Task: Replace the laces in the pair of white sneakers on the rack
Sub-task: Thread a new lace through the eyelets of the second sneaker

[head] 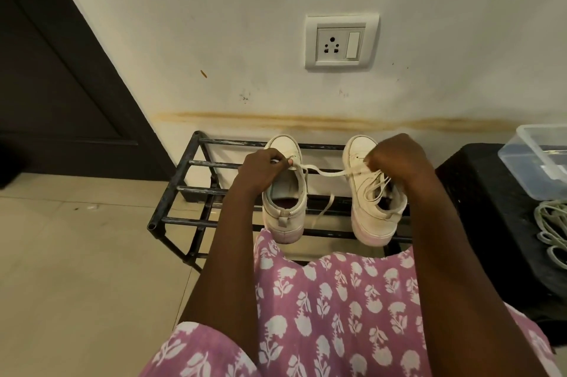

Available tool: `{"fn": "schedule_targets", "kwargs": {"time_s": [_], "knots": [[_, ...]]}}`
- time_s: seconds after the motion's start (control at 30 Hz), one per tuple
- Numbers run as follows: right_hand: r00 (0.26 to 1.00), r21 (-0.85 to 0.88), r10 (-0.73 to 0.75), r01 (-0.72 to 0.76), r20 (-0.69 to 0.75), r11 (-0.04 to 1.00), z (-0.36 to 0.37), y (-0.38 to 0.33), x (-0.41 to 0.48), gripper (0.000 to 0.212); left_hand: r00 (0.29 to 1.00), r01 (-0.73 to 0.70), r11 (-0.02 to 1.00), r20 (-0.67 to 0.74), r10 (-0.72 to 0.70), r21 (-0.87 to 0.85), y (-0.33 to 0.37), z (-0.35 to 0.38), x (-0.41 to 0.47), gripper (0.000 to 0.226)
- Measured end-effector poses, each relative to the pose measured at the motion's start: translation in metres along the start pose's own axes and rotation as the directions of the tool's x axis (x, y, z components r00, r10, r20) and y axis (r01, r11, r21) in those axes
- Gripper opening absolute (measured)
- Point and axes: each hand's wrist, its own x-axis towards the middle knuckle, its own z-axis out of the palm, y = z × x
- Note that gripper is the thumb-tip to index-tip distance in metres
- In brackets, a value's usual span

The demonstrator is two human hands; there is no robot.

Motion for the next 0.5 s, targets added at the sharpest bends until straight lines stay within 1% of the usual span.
{"fn": "schedule_targets", "kwargs": {"time_s": [0.03, 0.07, 0.1, 0.13, 0.17, 0.2, 0.23, 0.3, 0.33, 0.37, 0.43, 0.5], "knots": [[0.988, 0.104, -0.038, 0.023, 0.146, 0.994, 0.002, -0.007, -0.004, 0.015, 1.000, 0.000, 1.000, 0.002, 0.000, -0.005, 0.000, 0.000, 0.000, 0.028], [0.958, 0.185, -0.071, 0.019, 0.279, 0.982, 0.005, -0.013, -0.009, 0.017, 1.000, 0.001, 1.000, 0.002, -0.001, -0.009, 0.000, 0.000, 0.000, 0.027], [0.916, 0.222, -0.094, 0.005, 0.390, 0.975, 0.009, -0.017, -0.012, 0.018, 1.000, 0.000, 1.000, 0.002, 0.000, -0.010, 0.000, 0.000, 0.000, 0.028], [0.881, 0.231, -0.110, 0.001, 0.460, 0.973, 0.014, -0.019, -0.014, 0.019, 1.000, -0.002, 1.000, 0.001, 0.002, -0.010, 0.000, 0.000, 0.000, 0.028], [0.867, 0.238, -0.124, 0.006, 0.483, 0.971, 0.021, -0.021, -0.015, 0.021, 1.000, -0.004, 1.000, -0.001, 0.004, -0.009, 0.000, 0.000, 0.000, 0.028], [0.875, 0.251, -0.134, 0.015, 0.465, 0.968, 0.028, -0.024, -0.015, 0.023, 1.000, -0.006, 1.000, -0.002, 0.006, -0.006, 0.000, 0.000, 0.000, 0.028], [0.901, 0.253, -0.144, 0.039, 0.410, 0.967, 0.036, -0.026, -0.014, 0.024, 1.000, -0.007, 1.000, -0.003, 0.007, -0.002, 0.000, 0.000, 0.000, 0.028], [0.954, 0.221, -0.178, 0.124, 0.243, 0.967, 0.053, -0.030, -0.010, 0.022, 1.000, -0.005, 1.000, -0.004, 0.005, 0.004, -0.001, 0.001, 0.001, 0.029], [0.968, 0.199, -0.186, 0.151, 0.170, 0.968, 0.061, -0.032, -0.009, 0.020, 1.000, -0.004, 1.000, -0.003, 0.004, 0.008, -0.001, 0.001, 0.001, 0.029], [0.974, 0.193, -0.184, 0.157, 0.131, 0.968, 0.067, -0.034, -0.009, 0.021, 1.000, -0.006, 1.000, -0.002, 0.006, 0.012, -0.001, 0.001, 0.001, 0.030], [0.973, 0.172, -0.186, 0.161, 0.140, 0.972, 0.078, -0.038, -0.009, 0.026, 1.000, -0.012, 1.000, -0.001, 0.012, 0.019, -0.001, 0.001, 0.001, 0.030], [0.970, 0.114, -0.192, 0.176, 0.147, 0.978, 0.084, -0.039, -0.007, 0.026, 1.000, -0.011, 1.000, -0.007, 0.011, 0.009, -0.001, 0.001, 0.001, 0.030]]}}
